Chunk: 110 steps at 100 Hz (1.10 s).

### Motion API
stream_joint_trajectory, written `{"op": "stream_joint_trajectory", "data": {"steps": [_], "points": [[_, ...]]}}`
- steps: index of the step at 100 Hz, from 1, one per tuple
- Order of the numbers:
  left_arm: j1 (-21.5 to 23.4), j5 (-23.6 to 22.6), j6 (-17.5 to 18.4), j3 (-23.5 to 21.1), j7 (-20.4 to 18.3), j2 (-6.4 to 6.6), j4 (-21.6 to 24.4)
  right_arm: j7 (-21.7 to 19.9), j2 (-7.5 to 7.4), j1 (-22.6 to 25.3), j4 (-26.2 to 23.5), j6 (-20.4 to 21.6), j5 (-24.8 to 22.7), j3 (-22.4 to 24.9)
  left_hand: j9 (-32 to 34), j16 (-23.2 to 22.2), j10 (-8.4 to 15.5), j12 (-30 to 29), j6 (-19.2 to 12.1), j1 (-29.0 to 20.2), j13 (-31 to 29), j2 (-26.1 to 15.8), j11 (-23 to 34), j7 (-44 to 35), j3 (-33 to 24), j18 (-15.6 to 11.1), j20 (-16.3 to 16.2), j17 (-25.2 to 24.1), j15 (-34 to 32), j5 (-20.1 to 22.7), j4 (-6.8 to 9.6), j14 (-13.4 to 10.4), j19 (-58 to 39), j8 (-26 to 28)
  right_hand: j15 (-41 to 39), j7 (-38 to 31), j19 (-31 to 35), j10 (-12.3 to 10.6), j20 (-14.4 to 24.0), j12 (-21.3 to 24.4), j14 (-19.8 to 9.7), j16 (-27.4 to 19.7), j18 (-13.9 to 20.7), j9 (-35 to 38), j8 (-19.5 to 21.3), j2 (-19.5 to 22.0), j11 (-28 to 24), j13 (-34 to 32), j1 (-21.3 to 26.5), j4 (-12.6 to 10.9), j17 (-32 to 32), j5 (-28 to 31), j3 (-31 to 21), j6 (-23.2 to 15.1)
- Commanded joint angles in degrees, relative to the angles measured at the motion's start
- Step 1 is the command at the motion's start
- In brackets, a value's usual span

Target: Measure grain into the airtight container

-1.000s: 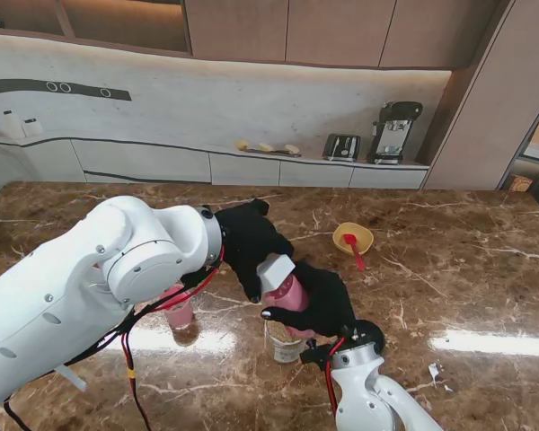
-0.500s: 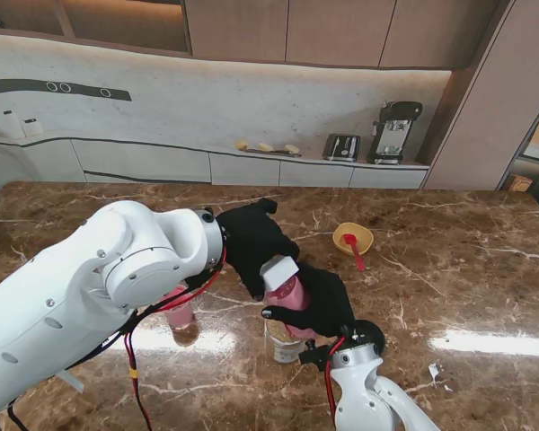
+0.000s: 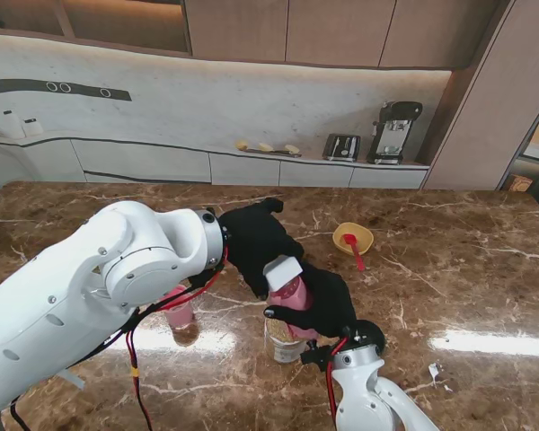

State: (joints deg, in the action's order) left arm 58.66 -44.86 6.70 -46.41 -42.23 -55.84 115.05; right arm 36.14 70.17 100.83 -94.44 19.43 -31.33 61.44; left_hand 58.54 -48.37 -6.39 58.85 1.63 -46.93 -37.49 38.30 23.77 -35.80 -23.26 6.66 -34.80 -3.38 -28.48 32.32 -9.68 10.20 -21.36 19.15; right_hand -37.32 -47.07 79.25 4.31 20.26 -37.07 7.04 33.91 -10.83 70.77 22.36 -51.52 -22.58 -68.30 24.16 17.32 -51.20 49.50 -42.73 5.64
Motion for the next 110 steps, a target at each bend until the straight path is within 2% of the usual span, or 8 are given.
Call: {"op": "stream_joint_trajectory", "data": {"steps": [1,13,30,41,73,88,100,110], "points": [[0.9,0.76,1.29,0.58,0.76,-0.64,0.17,-0.56,0.53,-0.1,-0.25,-0.06,0.13,0.03,-1.4,-0.35,9.19,-0.1,-13.16,-6.44,1.0,-6.52,-4.45,-7.59,-10.38,1.61,-1.42,-1.04,0.49,11.24,1.12,-0.59,1.73,1.05,-6.44,-8.36,2.42,-6.11,-0.38,-2.63,-5.23,2.71,2.1,4.62,1.96,12.45,-6.39,-5.27,17.34,-2.62,-1.17,4.89,-19.31,-19.5],[0.44,0.54,3.39,0.45,0.58,-0.51,0.12,-0.41,0.55,-0.05,-0.27,-0.01,0.07,0.02,-2.96,-0.26,8.52,0.12,-15.04,-7.75,2.02,-9.55,-5.39,-10.08,-11.94,1.62,-1.46,-1.3,0.98,14.15,0.96,-0.24,1.98,1.45,-6.44,-8.38,2.41,-6.17,-0.43,-2.7,-5.23,2.72,2.14,4.61,1.98,12.49,-6.43,-5.27,17.33,-2.63,-1.13,4.91,-19.26,-19.55],[-0.23,0.23,5.35,0.65,0.71,-0.45,-0.12,-0.44,0.53,-0.08,-0.29,-0.01,-0.02,-0.05,-4.82,-1.26,8.15,2.29,-14.35,-7.62,3.41,-14.37,-5.33,-10.6,-10.33,1.09,-1.57,-1.44,0.55,14.08,0.48,-0.15,2.89,0.78,-6.44,-8.35,2.42,-6.15,-0.47,-2.73,-5.23,2.74,2.16,4.59,1.96,12.48,-6.44,-5.27,17.36,-2.65,-1.13,4.89,-19.27,-19.59],[-0.43,-0.78,6.69,0.66,1.16,-0.52,-0.07,-0.55,0.51,-0.05,-0.33,-0.07,0.03,-0.06,-4.64,-1.64,8.48,3.28,-13.61,-6.99,3.34,-15.37,-4.98,-13.57,-8.42,0.92,-2.18,-1.32,0.47,13.47,0.65,-0.46,3.22,3.52,-6.44,-8.37,2.43,-6.19,-0.49,-2.74,-5.23,2.74,2.16,4.57,1.96,12.49,-6.43,-5.27,17.36,-2.65,-1.13,4.91,-19.24,-19.51],[-0.73,-0.88,6.27,0.15,1.21,-0.67,1.07,-0.68,0.52,-0.1,-0.32,-0.41,0.22,-0.07,-3.73,-1.44,7.72,-1.23,-11.57,-3.58,0.34,-13.64,0.1,-14.03,-4.54,1.25,-2.07,-0.93,0.01,14.16,1.15,0.05,1.39,3.53,-6.43,-8.36,2.46,-6.05,-0.55,-2.73,-5.23,2.76,2.15,4.54,1.92,12.5,-6.39,-5.27,17.46,-2.66,-1.13,4.9,-19.22,-19.44],[-0.27,0.46,6.19,0.14,2.01,-0.74,1.08,-0.72,0.53,-0.17,-0.29,-0.41,0.28,-0.16,-4.32,-1.56,8.28,-3.14,-12.29,-3.19,0.01,-11.54,3.1,-14.77,-2.21,1.39,-1.89,-0.75,-0.16,14.45,1.5,-0.16,0.86,3.42,-6.43,-8.38,2.47,-6.06,-0.57,-2.75,-5.23,2.76,2.15,4.57,1.92,12.5,-6.4,-5.27,17.48,-2.68,-1.13,4.93,-19.22,-19.48],[0.27,1.65,5.66,-0.15,2.11,-0.7,1.08,-0.68,0.61,-0.08,-0.37,-0.55,0.65,-0.13,-4.46,-1.58,8.96,-2.63,-13.33,-2.84,0.02,-8.79,3.55,-16.23,-3.61,1.69,-1.96,-0.74,-0.09,13.79,1.57,-0.36,0.2,4.47,-6.42,-8.34,2.47,-6.14,-0.59,-2.74,-5.22,2.76,2.16,4.54,1.89,12.51,-6.37,-5.24,17.45,-2.67,-1.11,4.85,-19.19,-19.42],[1.12,3.55,4.21,-0.62,2.32,-0.72,1.12,-0.77,0.69,-0.06,-0.43,-0.59,1.14,-0.16,-3.87,-1.54,9.1,-0.21,-13.64,-2.65,0.69,-7.63,0.69,-17.13,-8.01,1.92,-1.62,-0.97,0.39,13.21,0.64,-0.28,-1.0,4.91,-6.4,-8.36,2.45,-6.2,-0.61,-2.72,-5.22,2.76,2.18,4.47,1.91,12.56,-6.32,-5.21,17.52,-2.68,-1.07,4.88,-19.19,-19.5]]}}
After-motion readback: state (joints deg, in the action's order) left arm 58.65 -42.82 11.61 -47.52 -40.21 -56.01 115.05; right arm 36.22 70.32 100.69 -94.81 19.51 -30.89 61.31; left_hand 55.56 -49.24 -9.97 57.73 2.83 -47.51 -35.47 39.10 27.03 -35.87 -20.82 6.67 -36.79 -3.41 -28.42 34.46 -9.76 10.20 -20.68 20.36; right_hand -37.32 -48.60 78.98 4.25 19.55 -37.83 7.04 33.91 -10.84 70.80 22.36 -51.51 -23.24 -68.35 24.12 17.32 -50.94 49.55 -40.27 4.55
